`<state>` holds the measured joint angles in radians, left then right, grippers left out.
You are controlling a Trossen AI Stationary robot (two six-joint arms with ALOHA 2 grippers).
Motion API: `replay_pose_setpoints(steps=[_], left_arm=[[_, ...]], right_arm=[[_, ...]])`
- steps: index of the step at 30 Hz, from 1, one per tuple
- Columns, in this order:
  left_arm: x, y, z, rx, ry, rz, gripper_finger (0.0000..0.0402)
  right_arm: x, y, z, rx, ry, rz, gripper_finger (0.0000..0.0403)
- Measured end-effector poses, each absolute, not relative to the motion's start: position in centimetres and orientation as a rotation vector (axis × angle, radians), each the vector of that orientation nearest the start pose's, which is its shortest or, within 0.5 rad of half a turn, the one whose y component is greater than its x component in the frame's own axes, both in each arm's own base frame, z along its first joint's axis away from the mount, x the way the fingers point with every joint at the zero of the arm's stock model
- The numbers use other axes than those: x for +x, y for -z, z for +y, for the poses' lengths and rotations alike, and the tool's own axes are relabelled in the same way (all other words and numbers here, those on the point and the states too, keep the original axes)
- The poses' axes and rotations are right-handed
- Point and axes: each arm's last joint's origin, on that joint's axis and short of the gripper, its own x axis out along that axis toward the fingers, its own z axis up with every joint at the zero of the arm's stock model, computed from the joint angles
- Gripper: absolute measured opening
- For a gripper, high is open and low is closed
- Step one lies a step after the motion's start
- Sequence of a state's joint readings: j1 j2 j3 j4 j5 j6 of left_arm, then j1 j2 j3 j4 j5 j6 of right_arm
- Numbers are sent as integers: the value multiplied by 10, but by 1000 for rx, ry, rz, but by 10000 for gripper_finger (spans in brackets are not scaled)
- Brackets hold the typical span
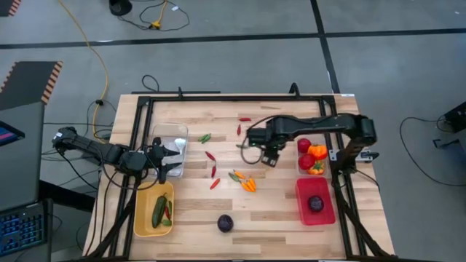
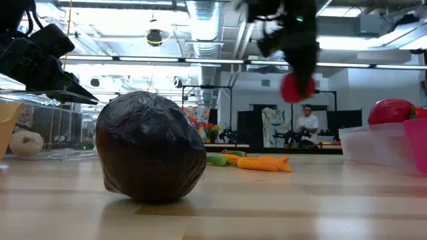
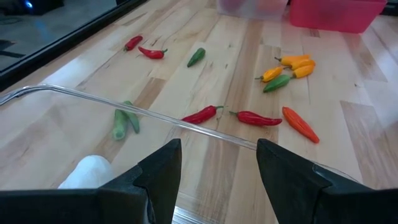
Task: Sort produce into baskets
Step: Put the red tomato into the right transparent bin
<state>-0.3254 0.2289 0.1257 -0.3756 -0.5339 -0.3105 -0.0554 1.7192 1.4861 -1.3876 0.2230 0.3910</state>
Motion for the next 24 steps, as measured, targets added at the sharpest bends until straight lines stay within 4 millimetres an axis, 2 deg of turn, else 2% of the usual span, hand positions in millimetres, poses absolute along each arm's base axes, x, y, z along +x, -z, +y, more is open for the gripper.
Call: replay_pose_setpoints(steps=[6, 11, 14, 18, 24], left_arm=[[95, -155, -16, -104, -271, 399, 196], [95, -155, -16, -104, -271, 399, 196], [95, -155, -16, -104, -270, 399, 196], [95, -155, -16, -104, -270, 399, 196], [95, -155, -16, -104, -270, 399, 196]], right_arm=[[259, -261, -35, 268, 648, 1572, 297], [230, -260, -43, 346, 728, 1553, 297], [216, -253, -46, 381, 771, 1564, 297], [203, -241, -46, 399, 798, 1591, 297], [198, -228, -44, 391, 795, 1635, 297]])
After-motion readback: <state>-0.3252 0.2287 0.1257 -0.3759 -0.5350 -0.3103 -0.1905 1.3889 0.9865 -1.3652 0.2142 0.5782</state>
